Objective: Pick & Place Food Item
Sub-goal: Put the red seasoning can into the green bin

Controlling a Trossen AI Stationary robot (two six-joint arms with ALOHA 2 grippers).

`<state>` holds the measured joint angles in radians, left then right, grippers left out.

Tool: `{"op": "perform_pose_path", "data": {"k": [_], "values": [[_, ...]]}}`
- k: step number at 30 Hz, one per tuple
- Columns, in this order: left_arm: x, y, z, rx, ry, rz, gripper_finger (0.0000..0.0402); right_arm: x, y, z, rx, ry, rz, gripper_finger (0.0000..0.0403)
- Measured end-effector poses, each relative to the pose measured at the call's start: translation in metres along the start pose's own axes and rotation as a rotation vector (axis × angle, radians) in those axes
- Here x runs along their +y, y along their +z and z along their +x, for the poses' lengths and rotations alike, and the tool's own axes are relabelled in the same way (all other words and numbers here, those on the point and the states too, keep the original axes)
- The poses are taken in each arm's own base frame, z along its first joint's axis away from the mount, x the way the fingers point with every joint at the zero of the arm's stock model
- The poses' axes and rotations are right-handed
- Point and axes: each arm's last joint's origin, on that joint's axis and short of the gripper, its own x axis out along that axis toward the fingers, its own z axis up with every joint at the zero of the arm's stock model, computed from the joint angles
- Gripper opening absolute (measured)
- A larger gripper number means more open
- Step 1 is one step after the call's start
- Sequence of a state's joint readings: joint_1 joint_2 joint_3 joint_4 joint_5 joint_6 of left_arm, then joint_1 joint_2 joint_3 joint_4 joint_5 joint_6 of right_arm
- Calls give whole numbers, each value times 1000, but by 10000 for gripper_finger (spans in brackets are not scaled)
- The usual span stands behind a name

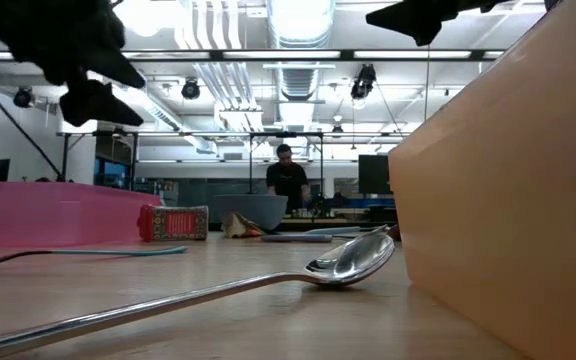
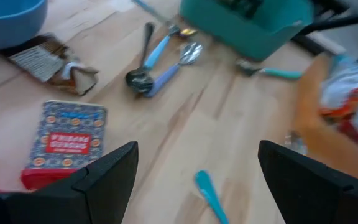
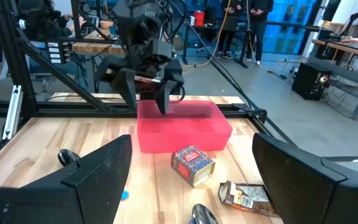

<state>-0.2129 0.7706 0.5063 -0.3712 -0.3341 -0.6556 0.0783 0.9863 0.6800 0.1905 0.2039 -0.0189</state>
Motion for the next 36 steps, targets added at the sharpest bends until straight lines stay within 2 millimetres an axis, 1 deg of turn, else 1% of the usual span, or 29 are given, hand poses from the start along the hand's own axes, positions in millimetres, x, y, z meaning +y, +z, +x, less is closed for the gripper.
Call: {"op": "perform_pose_path", "data": {"k": [7,9,13,16,18,20,22,25,29,32,36], "values": [[-19,28,32,136,167,72,336,0,0,0,0,0,0,331],[-22,35,40,139,211,92,336,0,0,0,0,0,0,331],[-24,42,53,98,327,113,336,0,0,0,0,0,0,331],[-24,50,57,134,309,107,336,0,0,0,0,-1,0,331],[-21,56,58,166,305,74,336,0,0,0,0,0,0,331],[-18,63,59,183,323,6,336,0,0,0,0,0,0,331],[-11,67,60,219,362,-55,336,0,0,0,0,0,0,331],[0,68,63,256,413,-126,336,0,0,0,0,0,0,331],[9,67,65,290,410,-165,339,0,0,0,1,-1,0,331],[10,66,65,298,407,-154,353,0,0,0,1,0,0,331],[13,68,65,297,409,-150,386,0,0,0,1,-1,0,331]]}}
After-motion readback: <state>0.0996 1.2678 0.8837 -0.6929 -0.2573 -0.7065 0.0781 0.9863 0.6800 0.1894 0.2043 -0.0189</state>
